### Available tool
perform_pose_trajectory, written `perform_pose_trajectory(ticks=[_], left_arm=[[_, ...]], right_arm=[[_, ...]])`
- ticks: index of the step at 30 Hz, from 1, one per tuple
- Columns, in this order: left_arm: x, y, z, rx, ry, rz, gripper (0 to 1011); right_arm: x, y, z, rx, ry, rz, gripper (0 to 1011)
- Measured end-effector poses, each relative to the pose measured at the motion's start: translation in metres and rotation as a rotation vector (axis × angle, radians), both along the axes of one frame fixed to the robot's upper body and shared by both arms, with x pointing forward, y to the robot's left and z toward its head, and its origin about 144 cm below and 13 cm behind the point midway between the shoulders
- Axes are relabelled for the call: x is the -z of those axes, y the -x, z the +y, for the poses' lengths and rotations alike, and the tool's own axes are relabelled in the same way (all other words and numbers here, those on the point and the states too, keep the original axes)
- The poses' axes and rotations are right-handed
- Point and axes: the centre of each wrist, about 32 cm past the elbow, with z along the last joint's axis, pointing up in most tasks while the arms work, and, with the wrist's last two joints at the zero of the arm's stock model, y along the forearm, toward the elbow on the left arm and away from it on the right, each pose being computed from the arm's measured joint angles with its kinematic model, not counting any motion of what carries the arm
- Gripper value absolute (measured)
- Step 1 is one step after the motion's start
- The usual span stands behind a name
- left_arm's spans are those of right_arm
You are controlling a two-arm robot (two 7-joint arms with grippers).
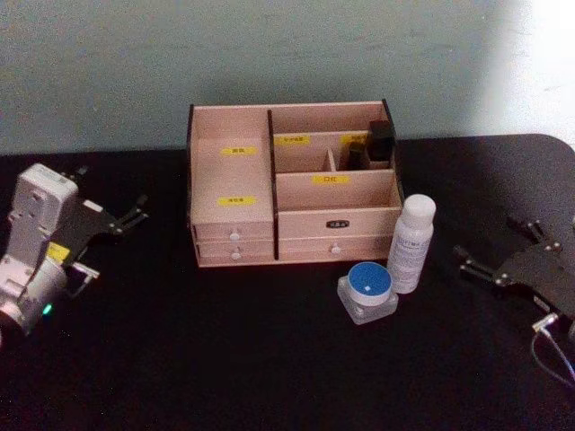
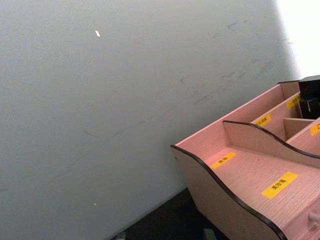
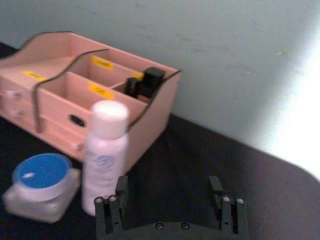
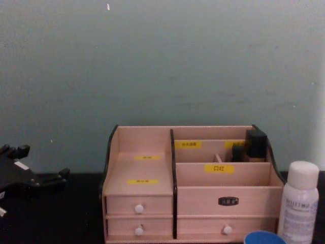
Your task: Pick up the facial cleanser and watermelon frost from the table and place them into the tiered storage box.
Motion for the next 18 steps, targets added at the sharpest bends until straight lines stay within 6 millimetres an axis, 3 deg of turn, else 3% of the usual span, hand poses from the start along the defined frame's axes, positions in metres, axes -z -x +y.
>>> perform_pose_trajectory(ticks=[7,18], left_arm=[[0.000,0.000,0.000,0.000,0.000,0.000,1001],[0.000,0.000,0.000,0.000,0.000,0.000,1001]], right_arm=[[-0.004,0.015,0.005,-0.060,-0.104,0.072,1003],[0.002,0.011,0.018,-0.094,-0.212,0.127,1003]])
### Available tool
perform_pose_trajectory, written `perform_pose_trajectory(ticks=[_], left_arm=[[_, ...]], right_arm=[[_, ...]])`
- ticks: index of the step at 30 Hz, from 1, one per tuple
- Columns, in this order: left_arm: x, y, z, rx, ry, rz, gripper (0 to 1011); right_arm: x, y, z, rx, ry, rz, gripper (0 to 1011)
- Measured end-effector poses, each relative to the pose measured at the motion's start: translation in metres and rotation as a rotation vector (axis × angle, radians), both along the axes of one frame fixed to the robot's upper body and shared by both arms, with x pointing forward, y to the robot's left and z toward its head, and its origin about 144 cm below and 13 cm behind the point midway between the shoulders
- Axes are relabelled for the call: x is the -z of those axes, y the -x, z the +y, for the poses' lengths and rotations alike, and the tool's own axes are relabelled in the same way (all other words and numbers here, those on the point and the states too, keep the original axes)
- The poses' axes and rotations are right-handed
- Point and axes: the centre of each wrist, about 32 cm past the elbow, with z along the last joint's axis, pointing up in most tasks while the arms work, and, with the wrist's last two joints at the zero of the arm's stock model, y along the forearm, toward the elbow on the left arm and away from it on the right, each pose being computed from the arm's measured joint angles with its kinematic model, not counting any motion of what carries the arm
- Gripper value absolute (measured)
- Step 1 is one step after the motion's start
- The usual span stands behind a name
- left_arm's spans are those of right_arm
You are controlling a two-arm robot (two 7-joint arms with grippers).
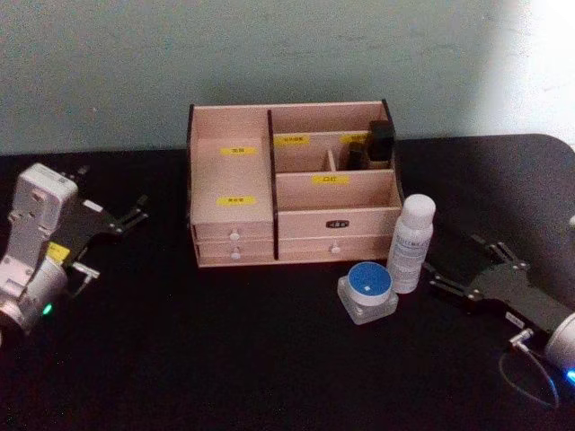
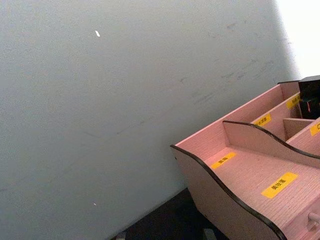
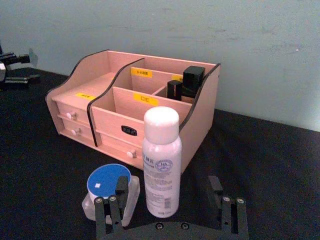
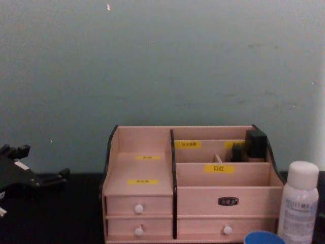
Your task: Pick up the facial cleanser and watermelon frost from the table and place them into the tiered storage box.
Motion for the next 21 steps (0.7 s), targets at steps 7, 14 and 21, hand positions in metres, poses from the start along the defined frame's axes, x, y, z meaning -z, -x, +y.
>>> perform_pose_trajectory(ticks=[7,14,21], left_arm=[[0.000,0.000,0.000,0.000,0.000,0.000,1001],[0.000,0.000,0.000,0.000,0.000,0.000,1001],[0.000,0.000,0.000,0.000,0.000,0.000,1001]], right_arm=[[0.006,-0.012,0.009,-0.008,0.006,-0.003,1003],[0.009,-0.027,0.018,-0.017,0.031,-0.026,1003],[0.012,-0.035,0.022,-0.026,0.037,-0.030,1003]])
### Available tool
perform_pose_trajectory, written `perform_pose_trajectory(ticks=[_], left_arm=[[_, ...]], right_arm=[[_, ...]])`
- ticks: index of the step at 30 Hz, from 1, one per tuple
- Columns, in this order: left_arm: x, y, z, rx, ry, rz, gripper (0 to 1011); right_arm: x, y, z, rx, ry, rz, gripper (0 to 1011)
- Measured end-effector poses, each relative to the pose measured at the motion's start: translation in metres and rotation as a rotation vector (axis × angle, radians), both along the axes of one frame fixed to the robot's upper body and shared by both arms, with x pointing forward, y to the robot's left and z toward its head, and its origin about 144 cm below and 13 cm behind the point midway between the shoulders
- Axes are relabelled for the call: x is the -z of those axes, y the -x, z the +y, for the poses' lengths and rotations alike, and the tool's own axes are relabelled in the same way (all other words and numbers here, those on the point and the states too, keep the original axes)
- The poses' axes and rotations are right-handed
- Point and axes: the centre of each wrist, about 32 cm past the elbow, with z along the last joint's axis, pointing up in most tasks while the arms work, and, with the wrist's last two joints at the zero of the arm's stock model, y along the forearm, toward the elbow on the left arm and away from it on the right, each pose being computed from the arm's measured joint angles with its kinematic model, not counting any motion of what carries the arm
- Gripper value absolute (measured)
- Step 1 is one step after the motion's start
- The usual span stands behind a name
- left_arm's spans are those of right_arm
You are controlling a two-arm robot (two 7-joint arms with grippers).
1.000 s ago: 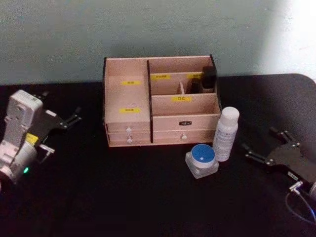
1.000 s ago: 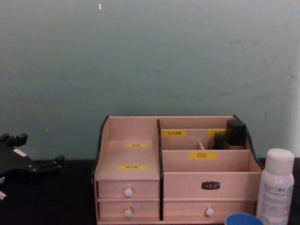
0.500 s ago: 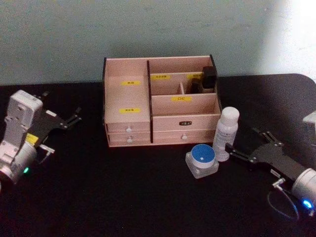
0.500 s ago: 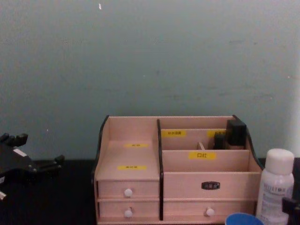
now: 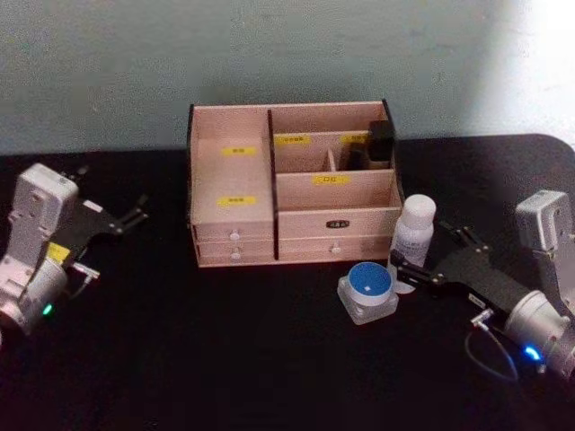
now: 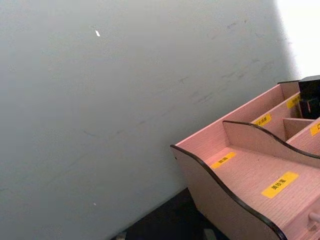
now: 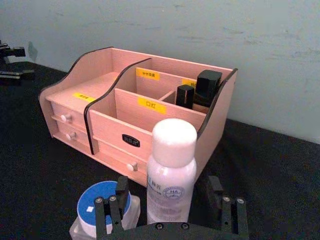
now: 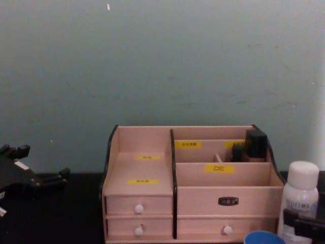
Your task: Pick up the facial cleanser and watermelon frost from the table and place them into the tiered storage box.
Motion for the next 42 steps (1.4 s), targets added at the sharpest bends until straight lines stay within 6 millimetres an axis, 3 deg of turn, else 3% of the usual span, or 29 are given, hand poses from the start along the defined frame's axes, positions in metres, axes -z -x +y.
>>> perform_pose_trajectory(ticks=[23,29,38,42], left_arm=[[0.000,0.000,0.000,0.000,0.000,0.000,1001],[0.000,0.000,0.000,0.000,0.000,0.000,1001],[0.000,0.000,0.000,0.000,0.000,0.000,1001],[0.000,0.000,0.000,0.000,0.000,0.000,1001]], right_arm=[[0.001,-0.012,0.007,-0.006,0.012,-0.007,998],[0.001,-0.012,0.007,-0.007,0.011,-0.007,901],[0.001,-0.012,0.007,-0.006,0.010,-0.007,622],[0.001,-0.012,0.007,-0.006,0.010,-0.007,586]])
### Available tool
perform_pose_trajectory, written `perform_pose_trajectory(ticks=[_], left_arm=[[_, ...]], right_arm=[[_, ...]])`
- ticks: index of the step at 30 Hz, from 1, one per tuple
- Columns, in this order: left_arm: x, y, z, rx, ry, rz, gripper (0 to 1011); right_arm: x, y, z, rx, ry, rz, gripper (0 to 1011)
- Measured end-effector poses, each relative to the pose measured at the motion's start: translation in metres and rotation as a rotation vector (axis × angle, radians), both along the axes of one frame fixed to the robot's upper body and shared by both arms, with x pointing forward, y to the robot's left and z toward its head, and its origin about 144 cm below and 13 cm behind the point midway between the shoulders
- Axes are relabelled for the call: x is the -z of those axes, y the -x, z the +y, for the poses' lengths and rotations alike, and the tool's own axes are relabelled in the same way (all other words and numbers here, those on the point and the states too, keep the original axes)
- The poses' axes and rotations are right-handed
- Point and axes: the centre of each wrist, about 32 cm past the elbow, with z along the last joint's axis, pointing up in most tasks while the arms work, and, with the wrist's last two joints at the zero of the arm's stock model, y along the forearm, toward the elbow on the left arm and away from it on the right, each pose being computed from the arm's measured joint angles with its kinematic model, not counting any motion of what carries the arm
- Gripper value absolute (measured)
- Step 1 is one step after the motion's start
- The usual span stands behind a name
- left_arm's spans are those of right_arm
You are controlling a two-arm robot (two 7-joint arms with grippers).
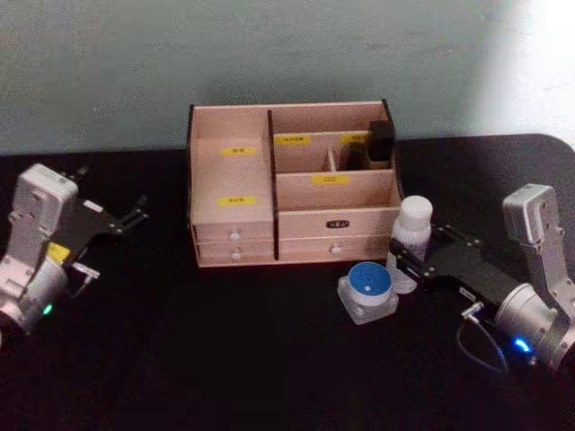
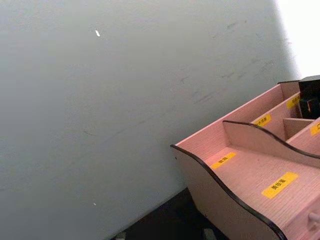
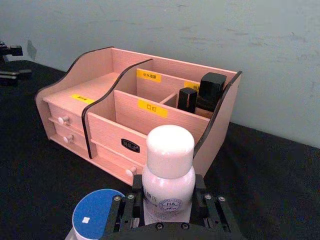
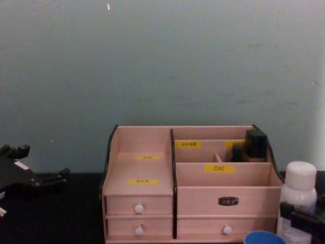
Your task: Pick up the facial cleanser and watermelon frost from the table and place them into the tiered storage box.
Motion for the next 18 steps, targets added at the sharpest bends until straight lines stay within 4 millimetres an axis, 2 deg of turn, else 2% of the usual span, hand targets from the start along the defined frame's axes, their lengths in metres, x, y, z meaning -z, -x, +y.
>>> perform_pose_trajectory(ticks=[10,18], left_arm=[[0.000,0.000,0.000,0.000,0.000,0.000,1001],[0.000,0.000,0.000,0.000,0.000,0.000,1001]], right_arm=[[-0.003,0.003,-0.002,0.000,-0.008,-0.007,588],[-0.030,0.014,-0.007,-0.020,-0.050,-0.021,588]])
